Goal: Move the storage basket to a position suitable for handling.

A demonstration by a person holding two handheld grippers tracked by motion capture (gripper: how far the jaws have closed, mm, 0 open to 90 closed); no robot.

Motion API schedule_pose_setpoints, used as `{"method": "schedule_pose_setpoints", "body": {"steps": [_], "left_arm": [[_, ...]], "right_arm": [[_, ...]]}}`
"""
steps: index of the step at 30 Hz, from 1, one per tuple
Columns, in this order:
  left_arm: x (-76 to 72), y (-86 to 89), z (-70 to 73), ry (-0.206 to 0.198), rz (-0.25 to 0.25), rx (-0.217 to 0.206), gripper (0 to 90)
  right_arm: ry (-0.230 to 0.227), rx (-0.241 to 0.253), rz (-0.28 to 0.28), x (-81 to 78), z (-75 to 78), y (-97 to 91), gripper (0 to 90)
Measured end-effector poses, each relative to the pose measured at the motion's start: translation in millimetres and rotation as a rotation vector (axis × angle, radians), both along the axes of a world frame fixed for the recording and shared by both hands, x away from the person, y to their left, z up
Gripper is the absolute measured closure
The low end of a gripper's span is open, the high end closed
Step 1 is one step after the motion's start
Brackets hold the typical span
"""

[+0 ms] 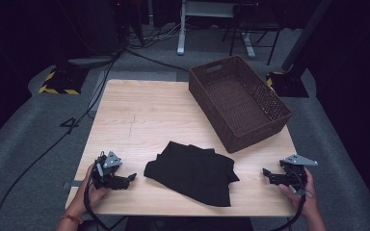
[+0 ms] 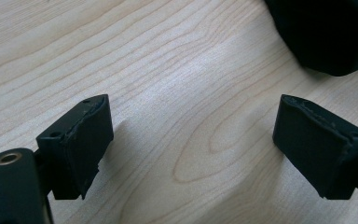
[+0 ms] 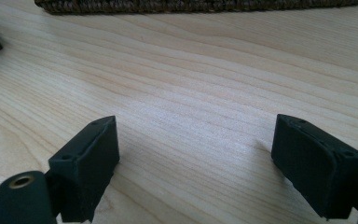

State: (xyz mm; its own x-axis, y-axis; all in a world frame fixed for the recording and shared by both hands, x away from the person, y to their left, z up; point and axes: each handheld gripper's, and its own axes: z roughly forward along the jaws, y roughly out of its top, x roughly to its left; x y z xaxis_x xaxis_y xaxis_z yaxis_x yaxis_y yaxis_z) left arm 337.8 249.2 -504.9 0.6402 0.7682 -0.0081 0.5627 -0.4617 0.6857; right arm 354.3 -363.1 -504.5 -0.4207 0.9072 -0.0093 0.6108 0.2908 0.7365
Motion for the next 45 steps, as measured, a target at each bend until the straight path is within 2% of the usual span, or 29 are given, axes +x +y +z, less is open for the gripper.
{"method": "schedule_pose_setpoints", "body": {"steps": [1,3,7,9,10,13,14,15,16,18,19,20,21,23,24,25,26,29,32,36,39,40,41,42,43,45], "left_arm": [[0.0,0.0,0.0,0.0,0.0,0.0,12.0],[-0.7,-1.9,0.2,0.005,0.016,0.003,11.0],[-1.9,-2.7,0.0,0.0,0.01,0.002,11.0],[-3.3,-3.8,0.0,0.001,0.007,0.002,11.0],[-3.7,-4.5,-0.1,0.003,-0.001,0.0,11.1],[-4.7,-6.4,0.0,0.004,-0.015,0.002,11.0],[-5.8,-9.6,-0.1,0.0,-0.032,0.001,11.0],[-5.8,-9.6,-0.1,0.0,-0.032,0.001,11.0],[-7.6,-13.3,0.0,0.007,-0.056,-0.001,10.9],[-8.6,-16.6,-0.1,0.006,-0.074,-0.002,10.9],[-8.6,-16.6,-0.1,0.006,-0.074,-0.002,10.9],[-9.2,-20.2,0.0,0.006,-0.083,0.001,10.9],[-9.2,-20.2,0.0,0.006,-0.083,0.001,10.9],[-9.9,-22.4,0.0,0.005,-0.087,0.0,10.9],[-10.4,-24.6,-0.1,0.005,-0.086,-0.002,10.9],[-10.4,-24.6,-0.1,0.005,-0.086,-0.002,10.9],[-10.5,-25.5,-0.1,0.004,-0.087,-0.001,10.9],[-10.5,-26.9,-0.1,0.005,-0.092,-0.003,10.9],[-10.9,-28.3,-0.1,0.005,-0.097,-0.002,10.9],[-10.8,-28.4,-0.1,0.005,-0.098,-0.002,10.9],[-10.6,-28.5,-0.1,0.005,-0.101,-0.002,10.9],[-10.5,-28.9,-0.2,0.006,-0.104,-0.004,10.9],[-10.5,-28.9,-0.2,0.006,-0.104,-0.004,10.9],[-10.3,-29.5,-0.2,0.004,-0.111,-0.003,10.9],[-10.3,-29.5,-0.2,0.004,-0.111,-0.003,10.8],[-10.0,-29.8,-0.1,0.007,-0.117,-0.001,10.8]], "right_arm": [[0.0,0.0,0.0,0.0,0.0,0.0,16.1],[-0.004,0.004,0.019,-1.9,0.9,1.2,22.0],[-0.001,0.003,0.017,-1.7,1.3,1.9,21.8],[0.006,-0.004,0.018,0.3,1.7,1.5,18.6],[0.021,-0.008,0.0,3.0,2.6,1.1,17.6],[0.022,0.007,-0.029,6.2,4.0,0.8,19.9],[0.007,0.041,-0.036,8.3,7.2,2.2,17.5],[0.007,0.041,-0.036,8.3,7.2,2.2,17.5],[-0.029,0.054,-0.04,10.5,17.0,6.9,16.6],[-0.064,0.073,-0.038,13.2,28.7,11.7,16.4],[-0.064,0.073,-0.038,13.2,28.7,11.7,16.4],[-0.09,0.091,-0.04,16.2,39.4,17.1,16.1],[-0.09,0.091,-0.04,16.2,39.4,17.1,16.1],[-0.121,0.101,-0.044,21.2,52.6,24.1,16.2],[-0.146,0.14,-0.05,26.1,62.5,29.4,16.2],[-0.146,0.14,-0.05,26.1,62.5,29.4,16.2],[-0.162,0.153,-0.054,31.3,71.4,35.4,16.2],[-0.179,0.153,-0.062,34.7,79.5,40.3,16.2],[-0.209,0.149,-0.069,41.8,97.3,50.7,16.1],[-0.217,0.141,-0.077,50.2,106.5,58.3,16.1],[-0.215,0.146,-0.09,55.5,108.6,61.2,16.1],[-0.204,0.132,-0.103,62.1,108.8,64.9,16.1],[-0.204,0.132,-0.103,62.1,108.8,64.9,16.1],[-0.198,0.108,-0.126,69.3,107.3,68.1,16.2],[-0.198,0.108,-0.126,69.3,107.3,68.1,16.2],[-0.175,0.08,-0.182,81.3,102.2,68.4,16.2]]}}
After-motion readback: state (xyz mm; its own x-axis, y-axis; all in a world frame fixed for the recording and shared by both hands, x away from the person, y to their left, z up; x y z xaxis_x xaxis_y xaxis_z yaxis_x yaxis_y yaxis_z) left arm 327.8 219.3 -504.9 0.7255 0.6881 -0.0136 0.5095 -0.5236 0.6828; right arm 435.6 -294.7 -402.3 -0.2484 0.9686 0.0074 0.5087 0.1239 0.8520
